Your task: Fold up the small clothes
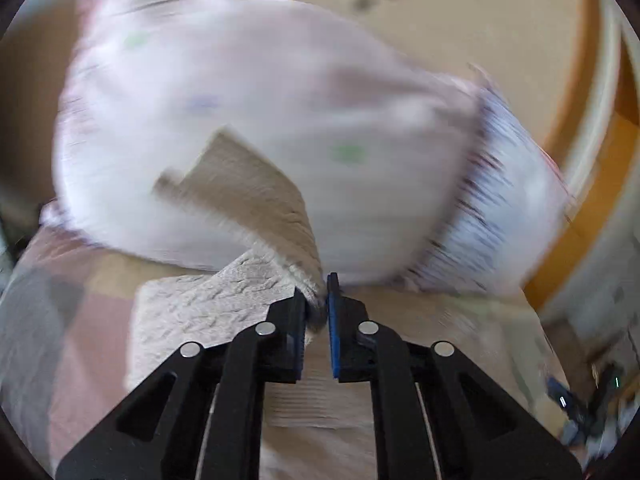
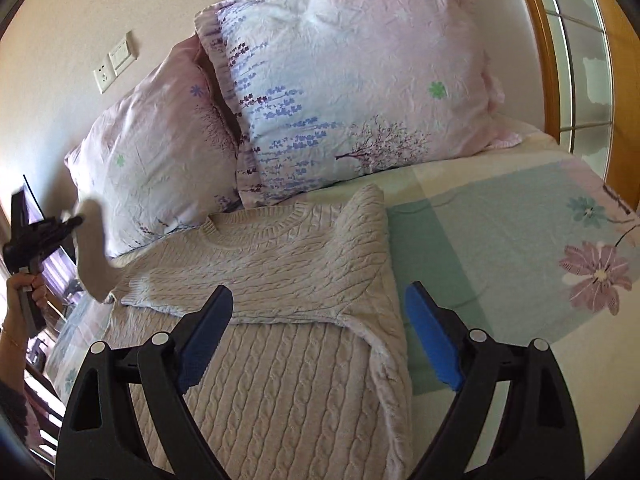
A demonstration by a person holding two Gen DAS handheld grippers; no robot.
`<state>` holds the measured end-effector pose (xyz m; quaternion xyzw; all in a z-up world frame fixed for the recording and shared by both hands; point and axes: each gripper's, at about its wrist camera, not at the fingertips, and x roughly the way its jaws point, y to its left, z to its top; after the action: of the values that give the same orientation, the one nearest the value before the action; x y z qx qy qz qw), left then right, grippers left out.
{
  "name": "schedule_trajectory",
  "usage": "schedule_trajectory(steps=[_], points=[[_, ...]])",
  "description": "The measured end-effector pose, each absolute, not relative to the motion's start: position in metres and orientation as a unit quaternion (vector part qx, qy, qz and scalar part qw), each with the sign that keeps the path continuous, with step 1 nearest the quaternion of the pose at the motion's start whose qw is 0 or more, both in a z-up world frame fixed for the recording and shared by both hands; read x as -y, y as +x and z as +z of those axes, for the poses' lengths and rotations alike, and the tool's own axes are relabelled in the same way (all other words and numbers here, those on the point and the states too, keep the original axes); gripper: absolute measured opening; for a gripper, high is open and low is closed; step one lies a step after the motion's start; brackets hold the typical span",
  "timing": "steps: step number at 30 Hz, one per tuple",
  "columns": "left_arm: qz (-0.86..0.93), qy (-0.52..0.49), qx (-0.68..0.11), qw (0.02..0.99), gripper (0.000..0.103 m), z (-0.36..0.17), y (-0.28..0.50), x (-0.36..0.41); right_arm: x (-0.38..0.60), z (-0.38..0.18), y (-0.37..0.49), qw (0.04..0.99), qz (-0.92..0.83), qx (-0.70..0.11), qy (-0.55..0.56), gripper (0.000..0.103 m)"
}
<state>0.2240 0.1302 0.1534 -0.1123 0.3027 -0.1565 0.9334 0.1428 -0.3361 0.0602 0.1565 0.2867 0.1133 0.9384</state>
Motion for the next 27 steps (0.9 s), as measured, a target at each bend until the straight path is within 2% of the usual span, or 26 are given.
schedule_trajectory(steps=[1,2,4,5,6,7,8,10,11,15,17,19,21,23,24,27], points=[[-0.217,-0.081,-0.311,0.922,0.030,0.150,0.216,-0.083,0.334,0.058,0.142,0.937,0.116,-0.291,0.155,0.090],[-0.255,-0.060,-0.324,0.909,0.039,0.144,0.208,-0.051,0.333,0.055,0.140,0.936,0.117,-0.295,0.154,0.090],[-0.290,-0.028,-0.355,0.888,0.040,0.127,0.190,-0.013,0.339,0.054,0.130,0.930,0.122,-0.306,0.161,0.090],[-0.291,-0.019,-0.366,0.884,0.046,0.118,0.178,-0.008,0.346,0.054,0.121,0.929,0.123,-0.308,0.166,0.090],[-0.277,-0.019,-0.370,0.887,0.052,0.110,0.167,-0.015,0.354,0.054,0.111,0.928,0.119,-0.310,0.171,0.090],[-0.249,-0.022,-0.366,0.896,0.064,0.105,0.156,-0.030,0.361,0.053,0.103,0.926,0.117,-0.314,0.176,0.090],[-0.225,-0.026,-0.363,0.904,0.072,0.102,0.147,-0.046,0.368,0.052,0.096,0.922,0.117,-0.319,0.185,0.090],[-0.171,-0.037,-0.373,0.911,0.073,0.091,0.127,-0.084,0.383,0.042,0.079,0.907,0.126,-0.338,0.217,0.088],[-0.147,-0.042,-0.387,0.909,0.073,0.082,0.117,-0.105,0.387,0.036,0.074,0.899,0.133,-0.347,0.233,0.086],[-0.117,-0.087,-0.441,0.886,0.073,0.044,0.082,-0.151,0.391,-0.003,0.049,0.849,0.166,-0.398,0.306,0.061],[-0.125,-0.125,-0.453,0.874,0.068,0.029,0.063,-0.162,0.387,-0.010,0.038,0.843,0.176,-0.394,0.322,0.055],[-0.133,-0.145,-0.441,0.875,0.062,0.023,0.041,-0.169,0.381,-0.015,0.027,0.829,0.197,-0.404,0.332,0.039],[-0.150,-0.159,-0.434,0.874,0.051,0.022,0.022,-0.165,0.375,-0.025,0.022,0.803,0.232,-0.416,0.359,0.030],[-0.181,-0.184,-0.434,0.863,0.033,0.017,0.006,-0.159,0.366,-0.037,0.016,0.775,0.267,-0.425,0.384,0.016],[-0.187,-0.188,-0.436,0.860,0.031,0.015,0.003,-0.154,0.362,-0.041,0.015,0.763,0.284,-0.427,0.392,0.011],[-0.202,-0.183,-0.438,0.857,0.017,0.012,-0.006,-0.141,0.353,-0.040,0.016,0.746,0.322,-0.407,0.417,0.009]])
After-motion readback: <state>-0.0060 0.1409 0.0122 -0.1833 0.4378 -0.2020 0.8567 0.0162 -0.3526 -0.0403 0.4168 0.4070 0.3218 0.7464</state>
